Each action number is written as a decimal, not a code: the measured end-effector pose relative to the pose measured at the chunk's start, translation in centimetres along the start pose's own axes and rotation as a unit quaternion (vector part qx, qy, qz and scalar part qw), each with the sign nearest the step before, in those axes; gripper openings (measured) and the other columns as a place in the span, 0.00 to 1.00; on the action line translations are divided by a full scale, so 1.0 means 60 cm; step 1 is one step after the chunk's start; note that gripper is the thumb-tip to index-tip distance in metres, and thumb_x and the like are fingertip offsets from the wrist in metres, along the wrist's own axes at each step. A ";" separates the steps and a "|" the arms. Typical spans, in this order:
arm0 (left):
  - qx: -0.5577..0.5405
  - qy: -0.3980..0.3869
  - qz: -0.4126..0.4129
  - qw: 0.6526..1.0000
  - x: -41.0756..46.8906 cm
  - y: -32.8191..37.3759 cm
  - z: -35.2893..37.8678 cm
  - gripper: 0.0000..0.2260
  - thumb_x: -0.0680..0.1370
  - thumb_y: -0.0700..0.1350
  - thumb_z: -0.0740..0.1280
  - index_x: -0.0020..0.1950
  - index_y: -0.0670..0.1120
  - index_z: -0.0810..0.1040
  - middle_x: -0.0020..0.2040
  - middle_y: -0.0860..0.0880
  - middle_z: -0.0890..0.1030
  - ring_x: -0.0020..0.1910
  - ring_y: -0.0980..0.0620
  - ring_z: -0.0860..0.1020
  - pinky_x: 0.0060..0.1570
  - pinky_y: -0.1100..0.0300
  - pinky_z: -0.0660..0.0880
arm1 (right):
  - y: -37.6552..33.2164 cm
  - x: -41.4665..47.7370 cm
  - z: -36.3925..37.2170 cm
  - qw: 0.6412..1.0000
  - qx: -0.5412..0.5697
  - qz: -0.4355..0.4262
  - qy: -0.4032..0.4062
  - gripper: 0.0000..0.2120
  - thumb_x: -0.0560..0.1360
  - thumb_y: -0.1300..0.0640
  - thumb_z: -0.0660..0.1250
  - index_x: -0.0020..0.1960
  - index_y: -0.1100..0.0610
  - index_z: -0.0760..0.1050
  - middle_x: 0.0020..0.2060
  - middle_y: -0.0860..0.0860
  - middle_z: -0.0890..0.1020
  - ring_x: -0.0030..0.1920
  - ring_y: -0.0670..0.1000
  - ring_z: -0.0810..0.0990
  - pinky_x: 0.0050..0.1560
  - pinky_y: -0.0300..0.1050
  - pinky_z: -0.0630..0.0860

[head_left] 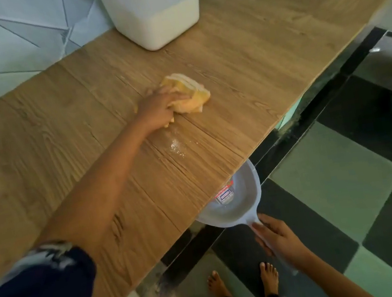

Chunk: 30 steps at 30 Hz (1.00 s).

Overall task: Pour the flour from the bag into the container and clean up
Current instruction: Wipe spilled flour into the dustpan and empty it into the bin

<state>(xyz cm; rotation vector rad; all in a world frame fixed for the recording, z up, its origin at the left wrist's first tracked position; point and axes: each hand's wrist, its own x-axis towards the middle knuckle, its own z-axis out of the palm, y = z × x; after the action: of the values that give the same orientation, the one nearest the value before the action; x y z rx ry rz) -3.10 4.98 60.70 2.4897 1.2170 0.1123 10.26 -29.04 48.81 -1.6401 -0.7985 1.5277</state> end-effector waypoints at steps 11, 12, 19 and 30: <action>-0.055 0.094 -0.249 0.962 -0.101 -0.137 -0.049 0.18 0.79 0.50 0.58 0.69 0.56 0.70 0.68 0.44 0.73 0.57 0.40 0.78 0.54 0.42 0.78 | -0.020 -0.001 -0.042 0.998 -0.033 -0.026 -0.050 0.10 0.80 0.53 0.57 0.54 0.55 0.74 0.29 0.48 0.73 0.26 0.43 0.71 0.28 0.37 0.70; -0.042 0.072 -0.252 0.964 -0.092 -0.155 -0.034 0.20 0.77 0.51 0.57 0.69 0.57 0.69 0.70 0.43 0.71 0.60 0.38 0.76 0.58 0.40 0.75 | -0.020 -0.001 -0.047 0.998 -0.030 -0.023 -0.051 0.10 0.79 0.53 0.57 0.54 0.56 0.74 0.30 0.49 0.73 0.26 0.43 0.71 0.28 0.37 0.70; -0.003 0.031 -0.137 0.990 -0.102 0.036 0.032 0.28 0.74 0.34 0.61 0.69 0.57 0.69 0.74 0.49 0.65 0.71 0.47 0.65 0.68 0.60 0.63 | -0.010 0.006 -0.064 0.997 -0.041 -0.002 -0.063 0.09 0.79 0.53 0.58 0.55 0.55 0.74 0.30 0.49 0.74 0.26 0.42 0.72 0.28 0.35 0.71; -0.171 0.234 -0.325 0.900 -0.261 -0.001 -0.022 0.19 0.77 0.38 0.63 0.67 0.49 0.74 0.62 0.42 0.77 0.55 0.42 0.79 0.55 0.50 0.78 | -0.026 0.012 -0.084 0.992 -0.054 0.006 -0.118 0.10 0.79 0.52 0.59 0.48 0.58 0.74 0.29 0.50 0.75 0.26 0.45 0.71 0.28 0.38 0.71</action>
<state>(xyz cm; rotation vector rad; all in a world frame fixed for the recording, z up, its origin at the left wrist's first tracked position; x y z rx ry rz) -13.23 -6.76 63.31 1.6899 1.9583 0.7082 15.39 -28.15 49.83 -1.5593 -1.0142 1.7359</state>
